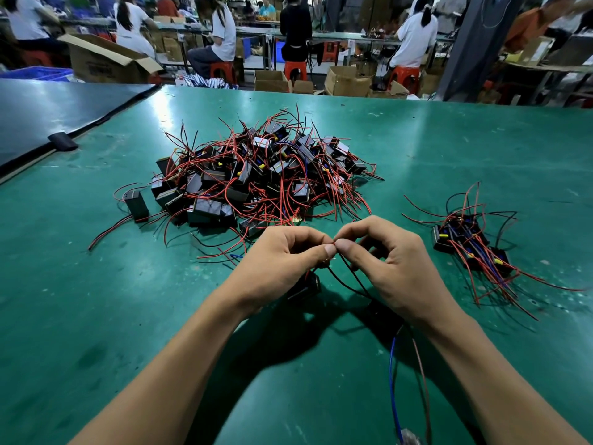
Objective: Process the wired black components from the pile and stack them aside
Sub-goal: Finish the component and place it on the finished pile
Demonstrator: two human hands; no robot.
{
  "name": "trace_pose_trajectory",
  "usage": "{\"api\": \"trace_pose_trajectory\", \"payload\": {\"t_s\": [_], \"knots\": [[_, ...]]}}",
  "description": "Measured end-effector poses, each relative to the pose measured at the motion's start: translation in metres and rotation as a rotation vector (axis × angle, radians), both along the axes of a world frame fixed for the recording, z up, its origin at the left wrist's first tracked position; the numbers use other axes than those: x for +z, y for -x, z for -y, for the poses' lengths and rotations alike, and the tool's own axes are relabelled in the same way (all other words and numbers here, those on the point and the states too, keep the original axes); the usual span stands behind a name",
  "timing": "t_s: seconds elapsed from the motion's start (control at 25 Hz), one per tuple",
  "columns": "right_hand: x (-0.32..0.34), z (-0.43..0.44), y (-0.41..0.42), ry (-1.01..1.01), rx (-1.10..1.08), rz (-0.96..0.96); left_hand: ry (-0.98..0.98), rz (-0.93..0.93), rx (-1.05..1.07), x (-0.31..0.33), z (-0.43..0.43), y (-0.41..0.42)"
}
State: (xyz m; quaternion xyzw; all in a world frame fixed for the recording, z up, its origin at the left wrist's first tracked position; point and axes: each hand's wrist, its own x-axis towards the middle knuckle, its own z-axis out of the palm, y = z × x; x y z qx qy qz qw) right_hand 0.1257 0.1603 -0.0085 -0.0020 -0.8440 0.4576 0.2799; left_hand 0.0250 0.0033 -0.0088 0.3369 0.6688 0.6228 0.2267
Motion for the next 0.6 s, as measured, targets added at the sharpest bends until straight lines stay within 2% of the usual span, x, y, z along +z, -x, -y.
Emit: {"api": "trace_pose_trajectory", "payload": {"t_s": [0.24,0.44,0.6], "knots": [[-0.0017,0.0060,0.0010,-0.038,-0.024,0.026,-0.008,-0.022,0.032,-0.0013,-0.0014,-0.0006],[-0.0040,0.0051,0.0032,0.109,-0.018,0.100,-0.014,-0.030,0.063,-0.0040,-0.0034,-0.0023],[-0.0040,0.0044,0.0033,0.127,-0.021,0.098,-0.037,-0.029,0.079,-0.0032,-0.0025,-0.0006]]}}
